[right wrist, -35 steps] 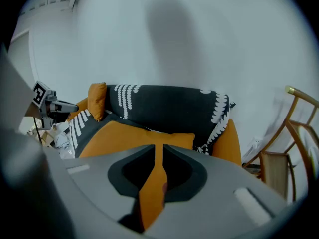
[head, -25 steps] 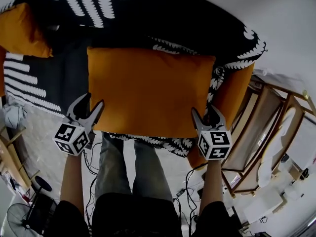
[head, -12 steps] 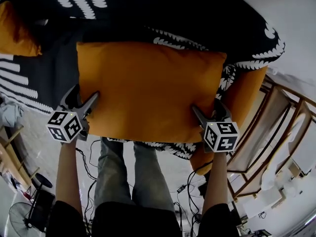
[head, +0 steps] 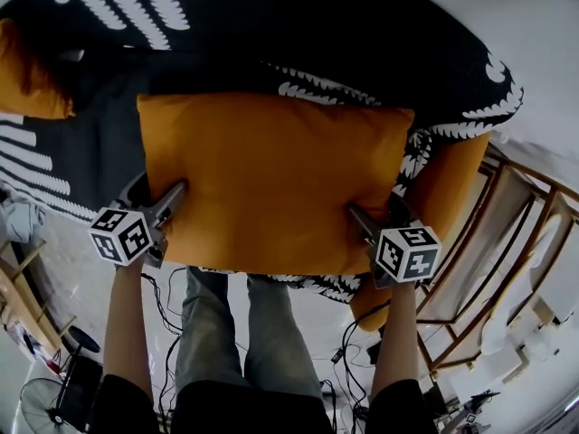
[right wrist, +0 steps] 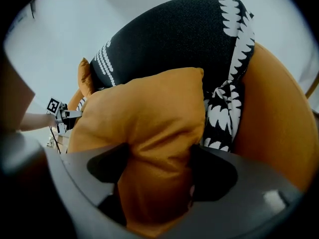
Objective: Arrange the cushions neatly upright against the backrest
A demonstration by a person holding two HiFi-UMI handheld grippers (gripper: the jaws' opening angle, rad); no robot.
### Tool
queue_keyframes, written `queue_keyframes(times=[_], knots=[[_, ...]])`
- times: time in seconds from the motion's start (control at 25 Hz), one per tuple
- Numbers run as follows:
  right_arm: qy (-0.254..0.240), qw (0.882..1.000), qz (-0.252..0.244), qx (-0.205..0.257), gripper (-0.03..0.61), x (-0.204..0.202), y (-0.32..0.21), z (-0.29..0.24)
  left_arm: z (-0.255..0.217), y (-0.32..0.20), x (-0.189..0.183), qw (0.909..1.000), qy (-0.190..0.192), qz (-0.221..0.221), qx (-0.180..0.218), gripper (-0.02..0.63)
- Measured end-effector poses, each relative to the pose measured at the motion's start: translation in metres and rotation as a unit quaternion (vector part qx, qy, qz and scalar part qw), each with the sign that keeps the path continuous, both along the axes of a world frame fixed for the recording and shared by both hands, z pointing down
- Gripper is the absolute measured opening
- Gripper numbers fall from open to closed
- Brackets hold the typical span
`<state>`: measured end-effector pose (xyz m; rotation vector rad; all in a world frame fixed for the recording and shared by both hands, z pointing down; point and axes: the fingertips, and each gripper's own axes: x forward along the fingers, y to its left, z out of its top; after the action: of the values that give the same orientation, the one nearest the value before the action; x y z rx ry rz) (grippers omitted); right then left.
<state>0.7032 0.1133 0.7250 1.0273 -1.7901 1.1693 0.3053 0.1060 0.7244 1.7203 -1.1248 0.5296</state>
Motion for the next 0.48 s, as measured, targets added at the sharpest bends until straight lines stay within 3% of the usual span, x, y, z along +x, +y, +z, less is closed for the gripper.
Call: queue_keyframes(times=[0.16,0.28,0.48], knots=[[-0.003,1.0,-0.016,0.0,0.38,-0.001,0.002,-0.001,-0.004,0.002,0.009,0.9997,0.02,0.015,-0.005,0.297],[0.005,0.999,-0.031,0.009,0.346,0.0,0.003,-0.005,-0.01,0.004,0.017,0.9994,0.014,0.031,-0.002,0.23],[0.025,0.998,-0.046,0.04,0.291,-0.007,0.008,-0.024,-0.031,0.009,0.018,0.9989,0.003,0.044,0.017,0.18]])
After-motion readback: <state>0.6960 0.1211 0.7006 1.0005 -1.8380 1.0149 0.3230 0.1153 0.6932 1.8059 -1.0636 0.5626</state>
